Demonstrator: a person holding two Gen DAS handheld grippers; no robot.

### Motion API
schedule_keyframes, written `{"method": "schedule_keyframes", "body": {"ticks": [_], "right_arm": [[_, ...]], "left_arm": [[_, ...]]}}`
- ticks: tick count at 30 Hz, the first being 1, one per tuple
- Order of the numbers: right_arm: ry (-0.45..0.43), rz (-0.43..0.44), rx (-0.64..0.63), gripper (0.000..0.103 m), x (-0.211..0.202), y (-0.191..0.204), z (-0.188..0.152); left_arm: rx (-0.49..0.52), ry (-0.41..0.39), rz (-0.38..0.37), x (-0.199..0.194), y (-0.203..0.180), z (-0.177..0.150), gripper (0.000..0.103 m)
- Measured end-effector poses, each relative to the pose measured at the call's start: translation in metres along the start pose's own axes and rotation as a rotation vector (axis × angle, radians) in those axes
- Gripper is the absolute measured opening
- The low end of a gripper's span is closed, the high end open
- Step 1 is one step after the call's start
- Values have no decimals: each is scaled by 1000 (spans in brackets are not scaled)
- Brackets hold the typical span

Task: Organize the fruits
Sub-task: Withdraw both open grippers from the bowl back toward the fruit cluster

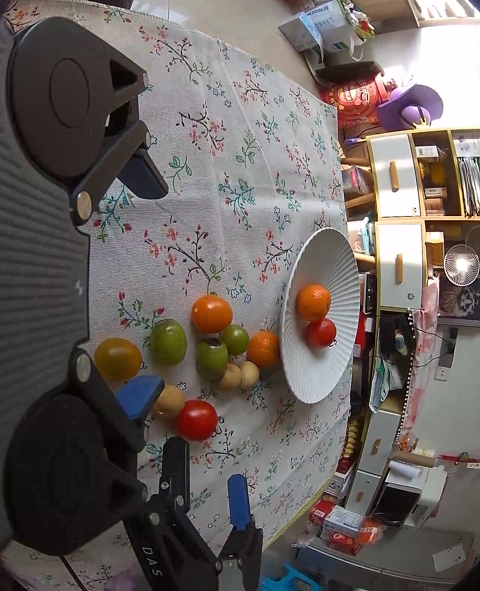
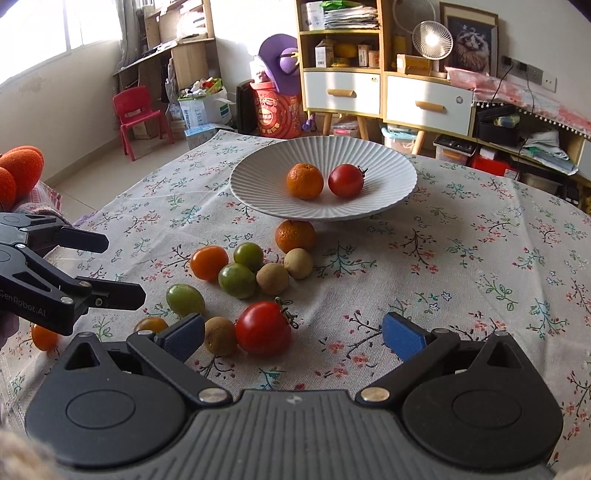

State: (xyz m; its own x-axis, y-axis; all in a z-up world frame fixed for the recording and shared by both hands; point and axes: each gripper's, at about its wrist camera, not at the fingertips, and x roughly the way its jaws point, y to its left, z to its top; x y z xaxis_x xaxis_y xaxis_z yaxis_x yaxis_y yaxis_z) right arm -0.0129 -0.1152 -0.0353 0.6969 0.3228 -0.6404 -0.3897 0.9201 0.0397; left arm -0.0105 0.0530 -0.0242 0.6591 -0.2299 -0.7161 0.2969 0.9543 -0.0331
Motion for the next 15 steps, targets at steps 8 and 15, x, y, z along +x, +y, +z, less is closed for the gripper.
{"method": "schedule_keyframes", "body": {"ticks": [8, 15], "right_arm": [[55, -2, -41, 102, 7, 11, -13], [73, -26, -5, 96, 9, 3, -14]], "left_arm": [[34, 40, -44, 5, -13, -17, 94], [8, 57, -125, 7, -20, -16, 85]]}}
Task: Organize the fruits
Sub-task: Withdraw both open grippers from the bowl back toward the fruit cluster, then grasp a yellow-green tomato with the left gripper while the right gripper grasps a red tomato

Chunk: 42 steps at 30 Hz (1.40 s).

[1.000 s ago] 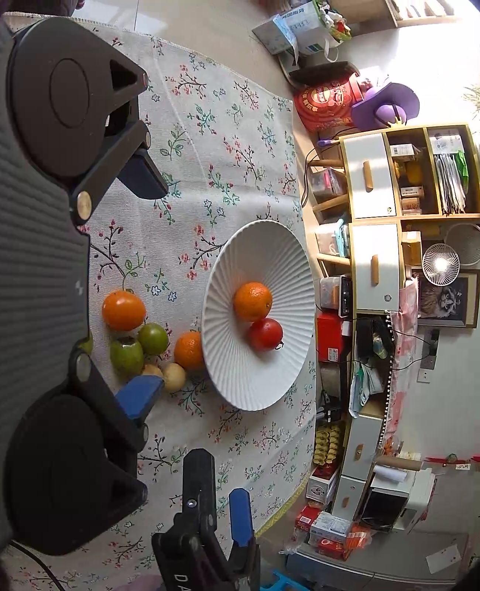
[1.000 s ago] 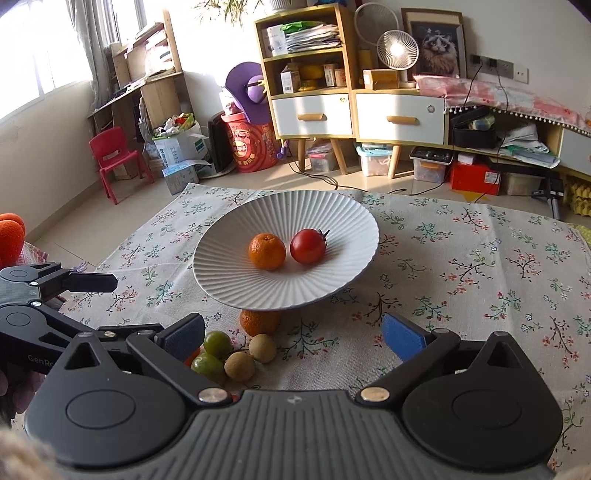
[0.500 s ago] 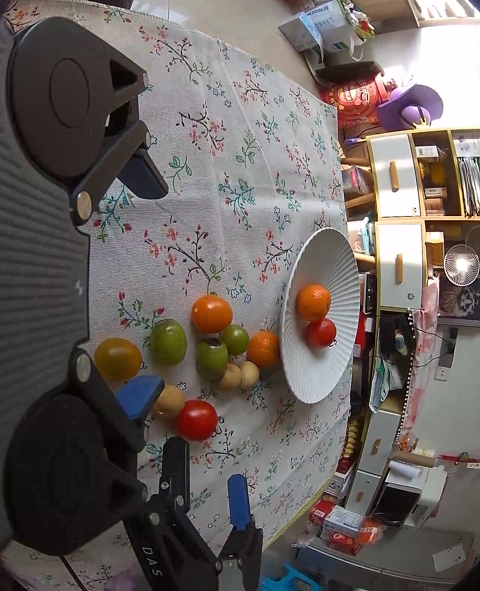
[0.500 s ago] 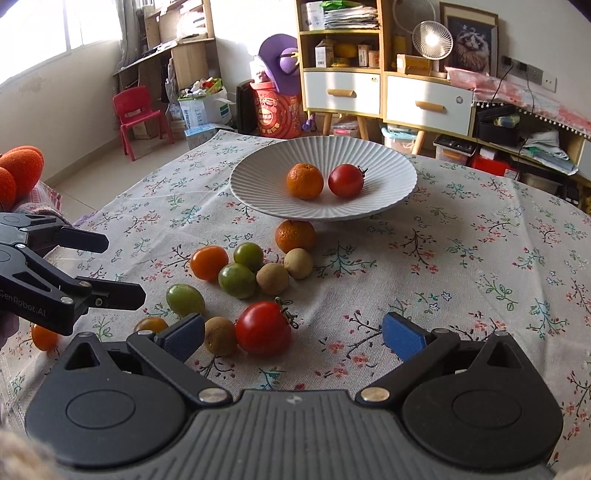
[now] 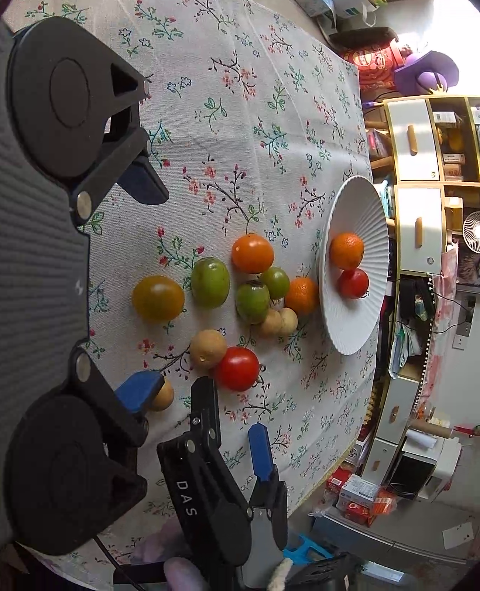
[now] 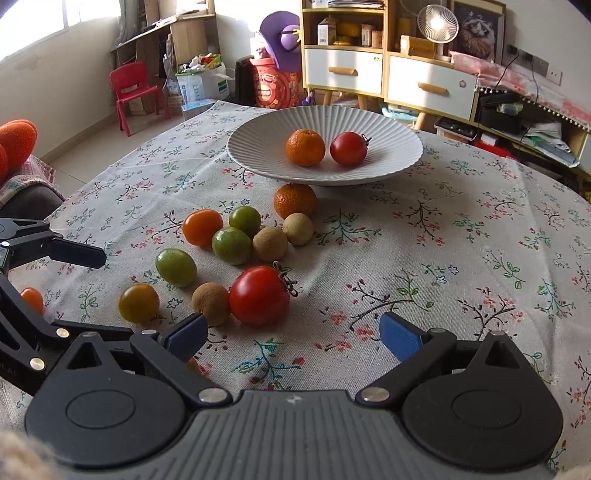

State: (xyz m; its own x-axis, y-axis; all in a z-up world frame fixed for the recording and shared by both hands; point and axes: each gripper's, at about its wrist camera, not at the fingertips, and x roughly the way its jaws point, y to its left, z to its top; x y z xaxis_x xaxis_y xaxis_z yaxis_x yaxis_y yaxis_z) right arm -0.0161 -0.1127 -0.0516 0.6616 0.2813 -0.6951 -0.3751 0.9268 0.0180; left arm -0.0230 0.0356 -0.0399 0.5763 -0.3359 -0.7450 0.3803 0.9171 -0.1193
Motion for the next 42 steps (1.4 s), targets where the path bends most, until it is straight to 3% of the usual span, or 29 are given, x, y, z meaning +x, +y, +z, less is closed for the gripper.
{"method": "schedule_keyframes", "body": {"ticks": [2, 12, 15, 27, 31, 42], "right_arm": [[21, -19, 5, 87, 2, -3, 2], [45, 2, -18, 72, 5, -2, 4], [43, 5, -50, 64, 6, 4, 4], [25, 35, -92, 48, 10, 10, 10], [17, 50, -99, 36, 12, 13, 11], [-12, 67, -48, 35, 2, 8, 21]], "left_arm": [[-10, 21, -13, 3, -1, 1, 68], [-48, 29, -22, 3, 6, 1, 31], [-48, 32, -28, 2, 7, 1, 16], [-42, 23, -36, 1, 5, 4, 14], [-45, 11, -38, -2, 6, 6, 14], [-41, -59, -24, -8, 2, 21, 14]]}}
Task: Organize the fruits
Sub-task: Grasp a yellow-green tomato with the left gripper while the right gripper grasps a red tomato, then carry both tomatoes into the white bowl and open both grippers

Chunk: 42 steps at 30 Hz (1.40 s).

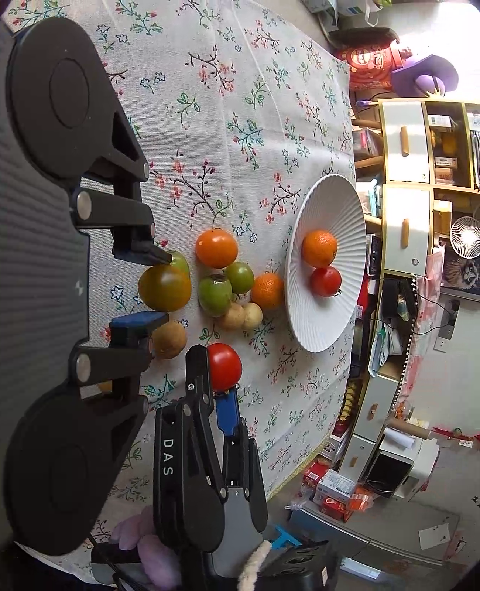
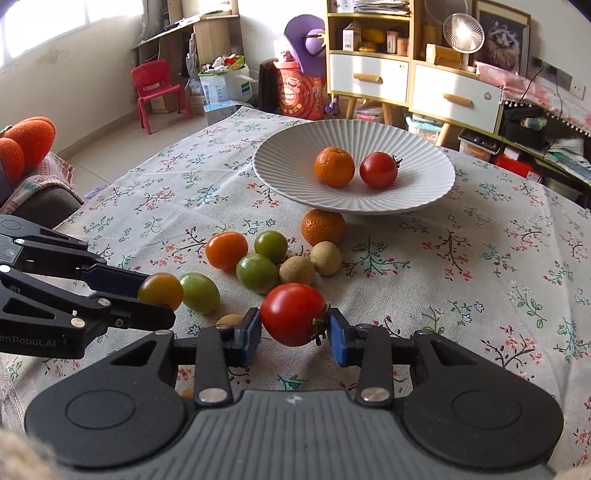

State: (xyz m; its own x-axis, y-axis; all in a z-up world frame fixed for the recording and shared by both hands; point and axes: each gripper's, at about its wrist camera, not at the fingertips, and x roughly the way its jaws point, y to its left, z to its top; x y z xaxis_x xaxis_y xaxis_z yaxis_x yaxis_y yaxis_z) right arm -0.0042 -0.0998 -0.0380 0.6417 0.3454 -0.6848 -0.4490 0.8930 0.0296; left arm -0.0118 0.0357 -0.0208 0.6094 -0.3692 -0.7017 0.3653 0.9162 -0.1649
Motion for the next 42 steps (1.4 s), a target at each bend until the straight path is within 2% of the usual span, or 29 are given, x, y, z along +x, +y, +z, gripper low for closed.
{"method": "schedule_keyframes", "body": {"ticks": [8, 13, 18, 27, 34, 42], "right_arm": [[-36, 2, 39, 35, -3, -8, 14], [-68, 4, 69, 35, -3, -19, 33], [-101, 20, 108, 35, 1, -33, 52], [-73, 36, 198, 35, 30, -56, 78], [-46, -7, 266, 35, 49, -71, 77], [-23, 1, 287, 35, 67, -77, 80]], "left_arm": [[18, -66, -5, -4, -8, 21, 14], [-4, -82, -40, -2, -13, 34, 14], [11, -109, -40, 6, -15, 52, 14], [9, -113, -35, 37, -4, 82, 14], [27, -92, -18, 68, 4, 85, 14], [67, -79, -17, 86, 7, 90, 14]]}}
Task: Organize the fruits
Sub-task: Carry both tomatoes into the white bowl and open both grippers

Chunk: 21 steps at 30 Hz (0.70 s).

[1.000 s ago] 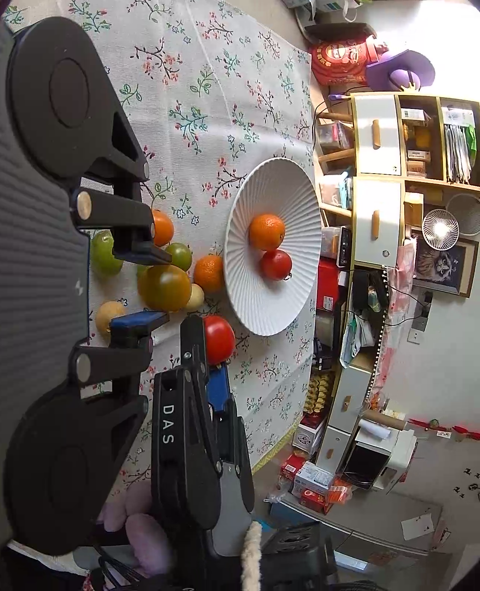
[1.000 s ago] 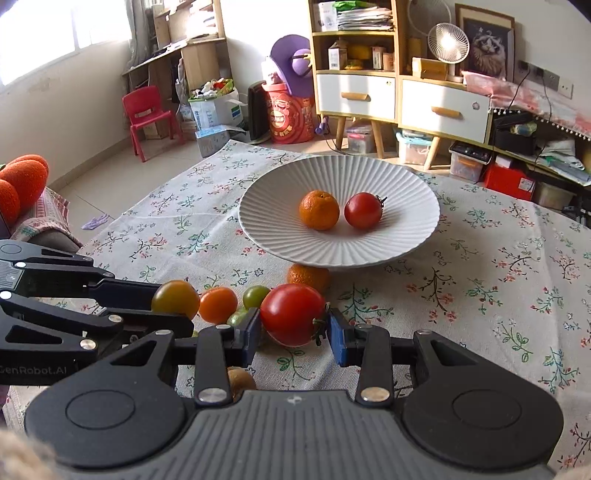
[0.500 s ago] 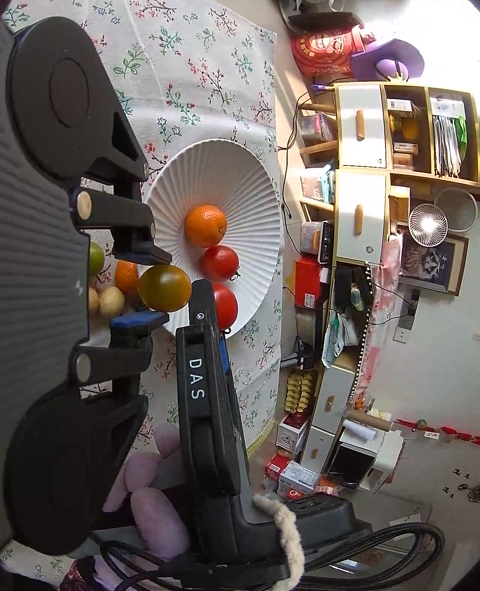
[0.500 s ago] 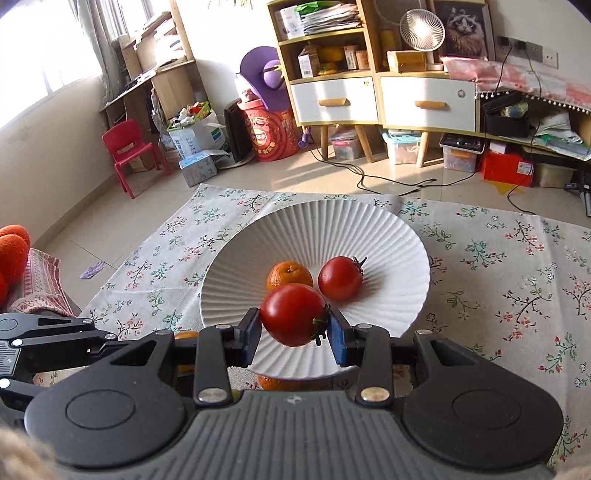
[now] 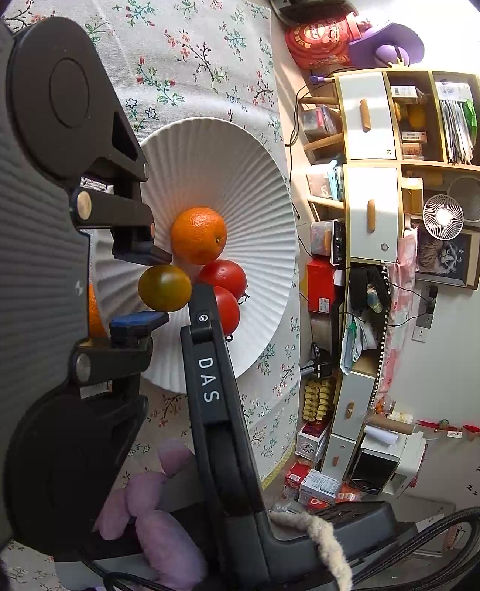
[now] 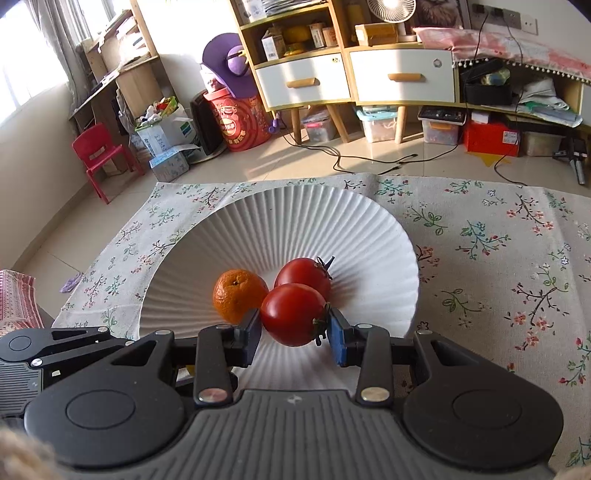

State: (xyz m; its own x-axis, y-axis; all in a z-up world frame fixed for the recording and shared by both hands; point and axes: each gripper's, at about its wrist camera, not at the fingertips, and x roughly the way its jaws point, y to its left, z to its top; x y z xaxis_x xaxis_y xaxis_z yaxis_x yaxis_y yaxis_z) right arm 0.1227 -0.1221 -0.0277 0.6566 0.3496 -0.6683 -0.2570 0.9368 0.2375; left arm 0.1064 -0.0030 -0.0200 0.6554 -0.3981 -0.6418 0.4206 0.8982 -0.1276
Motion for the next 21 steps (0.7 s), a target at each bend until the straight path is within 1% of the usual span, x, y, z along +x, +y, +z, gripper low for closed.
{"method": "schedule_keyframes", "body": {"ticks": [4, 10, 12, 13, 14, 15, 16, 17, 18, 19, 20, 21], "right_arm": [[2, 7, 11, 35, 5, -1, 2], [-7, 14, 12, 35, 11, -2, 5], [-6, 15, 11, 37, 11, 0, 6], [-4, 20, 15, 38, 10, 0, 6], [-6, 22, 23, 39, 9, -1, 6], [-12, 23, 29, 39, 7, -1, 6], [-15, 23, 31, 43, 5, -2, 6], [-16, 22, 31, 47, 4, -2, 6], [-16, 20, 29, 48, 1, -2, 6], [-18, 18, 25, 49, -1, -2, 6], [-21, 15, 19, 52, -3, -2, 7], [-25, 10, 13, 55, -6, -2, 7]], "left_arm": [[-6, 12, 5, 8, 4, 1, 14], [-38, -2, -2, 12, 10, 2, 15], [-47, -10, -3, 10, 9, 1, 17], [-49, -15, -3, 8, 8, 1, 22], [-47, -16, -3, 7, 7, 2, 31], [-43, -16, -3, 6, 6, 2, 35], [-32, -14, -1, 4, 5, 2, 40], [-22, -15, 2, 2, 4, 1, 41], [-15, -17, 4, 0, 2, 1, 44], [-11, -19, 3, -2, 2, 1, 49], [-8, -21, 4, -5, 1, 1, 56], [-3, -24, 8, -8, 0, 1, 59]]}}
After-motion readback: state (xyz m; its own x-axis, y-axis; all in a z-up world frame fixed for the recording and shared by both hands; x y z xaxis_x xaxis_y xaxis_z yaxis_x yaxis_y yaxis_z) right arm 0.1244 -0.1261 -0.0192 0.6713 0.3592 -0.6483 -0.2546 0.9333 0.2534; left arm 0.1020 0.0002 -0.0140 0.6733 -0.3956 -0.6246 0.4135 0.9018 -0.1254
